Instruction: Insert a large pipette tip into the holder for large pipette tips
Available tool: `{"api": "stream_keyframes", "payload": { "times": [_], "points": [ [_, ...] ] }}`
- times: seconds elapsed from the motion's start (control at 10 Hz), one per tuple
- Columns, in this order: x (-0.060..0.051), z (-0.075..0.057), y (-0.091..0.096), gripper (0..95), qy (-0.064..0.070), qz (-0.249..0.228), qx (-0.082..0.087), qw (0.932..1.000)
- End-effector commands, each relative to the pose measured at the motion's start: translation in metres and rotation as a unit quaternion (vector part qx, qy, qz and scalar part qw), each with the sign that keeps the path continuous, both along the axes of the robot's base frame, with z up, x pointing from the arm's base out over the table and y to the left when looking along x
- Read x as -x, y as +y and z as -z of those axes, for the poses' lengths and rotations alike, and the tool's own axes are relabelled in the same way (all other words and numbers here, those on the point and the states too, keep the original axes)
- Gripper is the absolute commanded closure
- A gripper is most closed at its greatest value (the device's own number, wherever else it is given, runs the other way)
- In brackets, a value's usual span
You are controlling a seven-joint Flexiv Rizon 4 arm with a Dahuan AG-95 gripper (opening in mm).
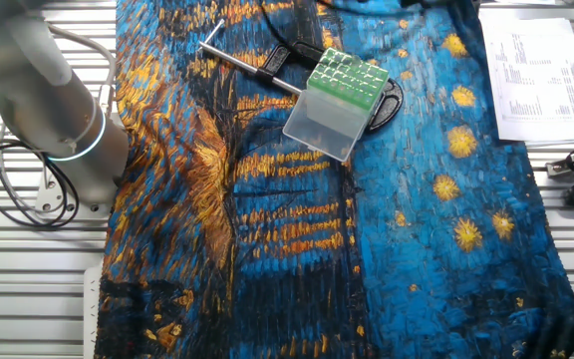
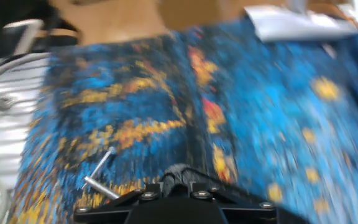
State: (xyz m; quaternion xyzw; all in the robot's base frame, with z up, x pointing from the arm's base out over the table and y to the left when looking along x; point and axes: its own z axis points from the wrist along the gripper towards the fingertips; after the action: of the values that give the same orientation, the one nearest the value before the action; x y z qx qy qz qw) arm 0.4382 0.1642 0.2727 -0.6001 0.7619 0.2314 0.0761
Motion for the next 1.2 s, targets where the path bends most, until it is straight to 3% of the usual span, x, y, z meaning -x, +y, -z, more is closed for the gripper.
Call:
{"api": "stream_keyframes", "payload": {
  "times": [0.1,0.3,0.4,0.6,0.7,0.8,1.0,1.2],
  "points": [
    [-0.0048,0.0058,-0.0035,76.0,0.067,0.367,0.205,0.9047],
    [-0.0059,0.0083,-0.0048,76.0,0.069,0.384,0.221,0.8936],
    [-0.004,0.0071,-0.0064,76.0,0.069,0.407,0.234,0.8801],
    [-0.003,0.0069,-0.0071,76.0,0.081,0.446,0.235,0.8597],
    [-0.0032,0.0071,-0.0071,95.0,0.092,0.48,0.235,0.8401],
    [-0.0038,0.0082,-0.0076,95.0,0.099,0.5,0.237,0.8268],
    [-0.0057,0.0118,-0.009,95.0,0.104,0.513,0.238,0.8183],
    [-0.0067,0.0147,-0.0103,95.0,0.102,0.513,0.241,0.8172]
  ]
}}
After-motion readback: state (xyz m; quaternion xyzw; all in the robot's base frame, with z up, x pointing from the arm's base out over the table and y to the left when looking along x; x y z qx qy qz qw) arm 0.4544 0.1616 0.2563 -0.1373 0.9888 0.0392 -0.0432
